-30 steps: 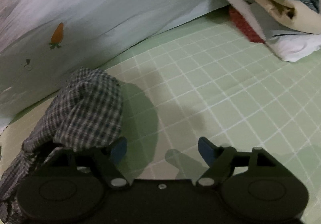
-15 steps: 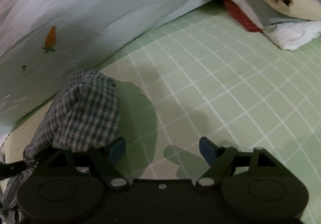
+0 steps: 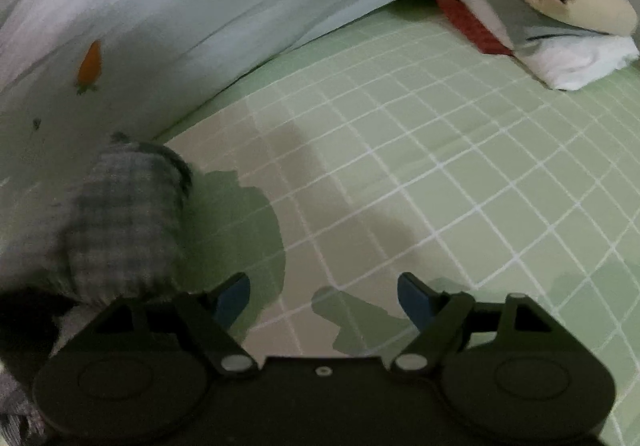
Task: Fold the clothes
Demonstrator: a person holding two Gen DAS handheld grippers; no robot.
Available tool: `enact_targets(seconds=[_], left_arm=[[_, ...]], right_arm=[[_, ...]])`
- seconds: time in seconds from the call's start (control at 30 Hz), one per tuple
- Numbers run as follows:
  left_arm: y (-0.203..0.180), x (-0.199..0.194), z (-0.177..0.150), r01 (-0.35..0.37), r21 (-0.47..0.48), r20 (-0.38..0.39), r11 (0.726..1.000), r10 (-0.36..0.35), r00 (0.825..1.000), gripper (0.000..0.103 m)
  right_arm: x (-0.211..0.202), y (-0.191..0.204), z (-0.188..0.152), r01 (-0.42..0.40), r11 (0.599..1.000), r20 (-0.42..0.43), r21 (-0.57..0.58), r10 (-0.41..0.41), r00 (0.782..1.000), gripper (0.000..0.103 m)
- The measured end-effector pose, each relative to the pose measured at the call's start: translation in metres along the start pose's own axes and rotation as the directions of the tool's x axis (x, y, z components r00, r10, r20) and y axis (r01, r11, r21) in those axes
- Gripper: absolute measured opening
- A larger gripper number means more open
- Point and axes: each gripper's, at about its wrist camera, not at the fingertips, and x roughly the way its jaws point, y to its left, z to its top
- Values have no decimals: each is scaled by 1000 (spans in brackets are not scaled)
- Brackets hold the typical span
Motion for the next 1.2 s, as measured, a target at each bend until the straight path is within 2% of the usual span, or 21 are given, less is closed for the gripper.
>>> enact_targets(seconds=[0.03, 0.1, 0.13, 0.27, 0.4, 0.53, 0.63, 0.8, 0.93, 0.97, 1.03, 1.07, 1.13, 1.2], left_arm=[[16, -6, -6, -51, -41, -1, 998, 51, 999, 10], [54, -5, -26, -168, -139, -67, 976, 160, 985, 10], [63, -5, -34, -193, -161, -87, 968, 180, 980, 10], [84, -11, -62, -236, -208, -137, 949, 211, 968, 11], [106, -16, -89, -280, -253, -187, 926, 237, 953, 11], [128, -22, -117, -325, -295, -239, 899, 260, 936, 13], [129, -23, -119, -327, -299, -242, 896, 260, 935, 14], [127, -23, -120, -324, -303, -241, 896, 257, 936, 14], [127, -22, -120, -325, -309, -243, 894, 257, 936, 14], [127, -21, -120, -326, -312, -243, 893, 256, 935, 14], [129, -20, -120, -327, -322, -244, 888, 255, 935, 14], [130, -19, -121, -327, -326, -246, 887, 255, 935, 14], [131, -17, -121, -332, -332, -249, 883, 257, 934, 14], [131, -15, -120, -339, -335, -254, 879, 263, 931, 14]], right_arm=[[0, 4, -2, -5, 1000, -4, -15, 5, 1000, 82], [2, 11, -4, -17, 999, -14, -39, 16, 1000, 82], [3, 15, -6, -22, 998, -21, -51, 21, 1000, 82], [6, 38, -11, -48, 990, -44, -136, 42, 998, 82], [-3, 56, -15, -74, 972, -27, -222, 70, 997, 82], [-7, 66, -17, -95, 963, -27, -252, 91, 995, 82], [-10, 77, -17, -145, 953, -20, -267, 145, 989, 82], [-1, 113, -15, -266, 913, -59, -309, 261, 964, 82], [15, 144, -17, -383, 856, -145, -348, 355, 924, 80], [19, 151, -19, -398, 840, -162, -369, 363, 917, 74], [26, 160, -20, -410, 815, -175, -410, 370, 912, 33], [27, 160, -20, -402, 812, -175, -423, 362, 915, 2], [26, 158, -19, -383, 808, -157, -447, 351, 923, 2], [14, 143, -11, -341, 819, -86, -462, 341, 936, 2]])
